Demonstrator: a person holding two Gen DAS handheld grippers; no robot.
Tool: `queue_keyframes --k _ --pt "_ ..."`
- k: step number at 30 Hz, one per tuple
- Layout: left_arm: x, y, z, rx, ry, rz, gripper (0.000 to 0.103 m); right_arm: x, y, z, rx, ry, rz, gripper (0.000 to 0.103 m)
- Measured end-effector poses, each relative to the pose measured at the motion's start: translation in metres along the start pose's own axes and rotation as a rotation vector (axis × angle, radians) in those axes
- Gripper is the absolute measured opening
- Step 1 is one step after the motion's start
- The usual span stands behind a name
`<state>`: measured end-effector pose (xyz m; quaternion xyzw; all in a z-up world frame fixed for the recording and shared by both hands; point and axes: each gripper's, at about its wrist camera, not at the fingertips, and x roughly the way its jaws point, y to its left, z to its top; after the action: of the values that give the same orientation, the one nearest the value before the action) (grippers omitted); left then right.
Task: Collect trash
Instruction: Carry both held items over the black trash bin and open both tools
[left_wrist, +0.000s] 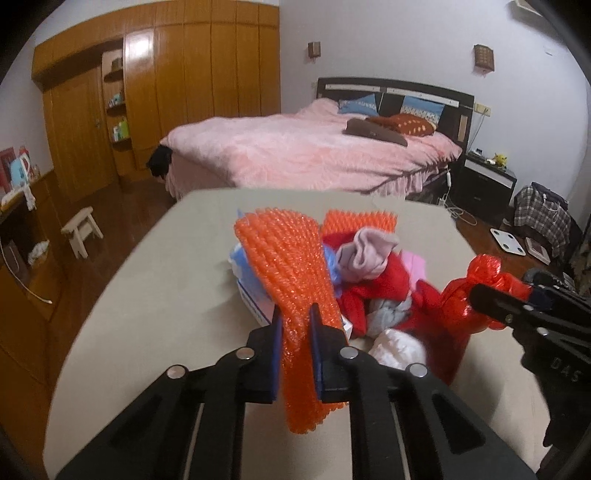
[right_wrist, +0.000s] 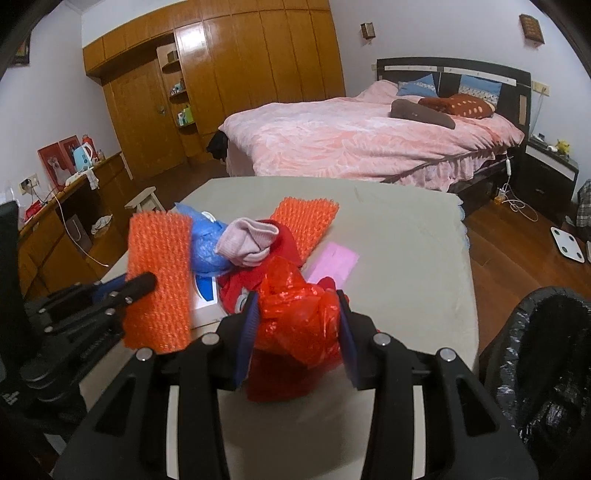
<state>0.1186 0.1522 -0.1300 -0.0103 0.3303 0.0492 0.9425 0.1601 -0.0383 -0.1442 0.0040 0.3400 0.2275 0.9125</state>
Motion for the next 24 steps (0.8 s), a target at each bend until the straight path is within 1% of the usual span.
queue_keyframes --k 6,12,18,24 --pt "-0.027 -0.006 0.017 0.004 -0.050 -0.014 0.013 -0.022 -0.002 0.005 0.016 -0.038 0.002 0.039" --pt "-0.048 -0.023 0.029 0.019 -0.079 -0.048 0.013 -0.054 -0.010 0.010 0.032 -0.088 -0.021 0.039" --pt "-0.060 -0.050 0.033 0.047 -0.097 -0.109 0.012 -0.083 -0.035 0.006 0.074 -0.115 -0.067 0.039" --pt "-0.064 -0.091 0.039 0.096 -0.105 -0.190 0.012 -0.113 -0.065 -0.005 0.116 -0.135 -0.133 0.039"
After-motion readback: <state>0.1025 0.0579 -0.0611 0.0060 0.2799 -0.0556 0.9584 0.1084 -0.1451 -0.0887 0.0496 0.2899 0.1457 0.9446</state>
